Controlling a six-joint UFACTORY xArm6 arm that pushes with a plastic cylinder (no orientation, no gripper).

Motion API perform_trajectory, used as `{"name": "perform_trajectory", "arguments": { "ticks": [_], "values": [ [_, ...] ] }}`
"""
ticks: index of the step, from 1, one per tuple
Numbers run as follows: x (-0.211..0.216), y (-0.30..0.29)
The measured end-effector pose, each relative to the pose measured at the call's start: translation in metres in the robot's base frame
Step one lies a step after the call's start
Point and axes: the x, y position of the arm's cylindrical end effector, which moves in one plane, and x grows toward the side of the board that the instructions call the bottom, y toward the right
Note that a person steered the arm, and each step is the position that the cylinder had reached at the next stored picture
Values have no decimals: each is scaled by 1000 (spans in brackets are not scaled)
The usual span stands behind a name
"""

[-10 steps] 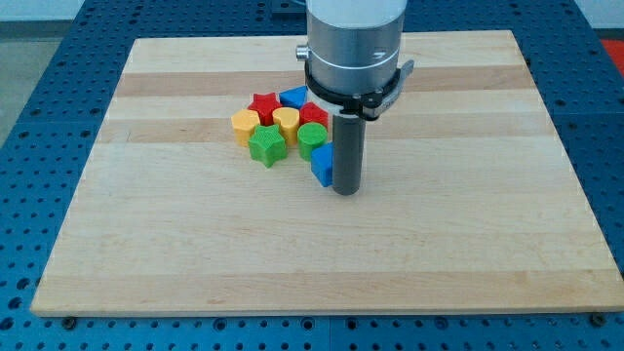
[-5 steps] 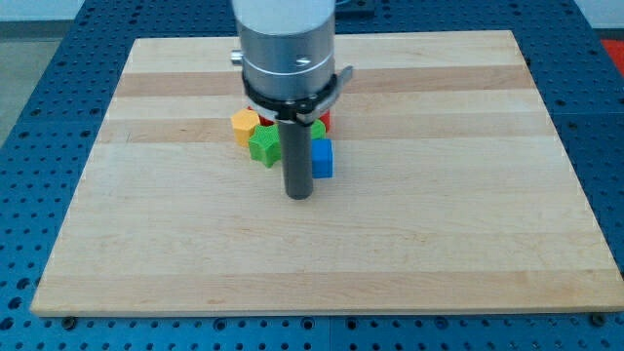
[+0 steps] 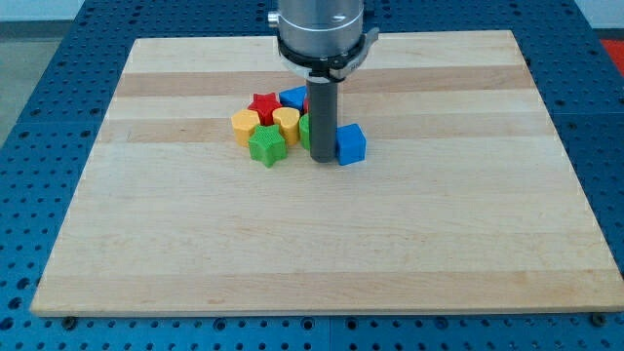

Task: Push the blue cube into the group of blocks

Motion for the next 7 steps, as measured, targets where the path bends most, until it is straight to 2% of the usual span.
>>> {"name": "perform_trajectory", "arguments": {
  "ticks": [2,3,6,7],
  "values": [
    [39,76],
    [39,103],
    [12,45],
    [-5,42]
  ]
}}
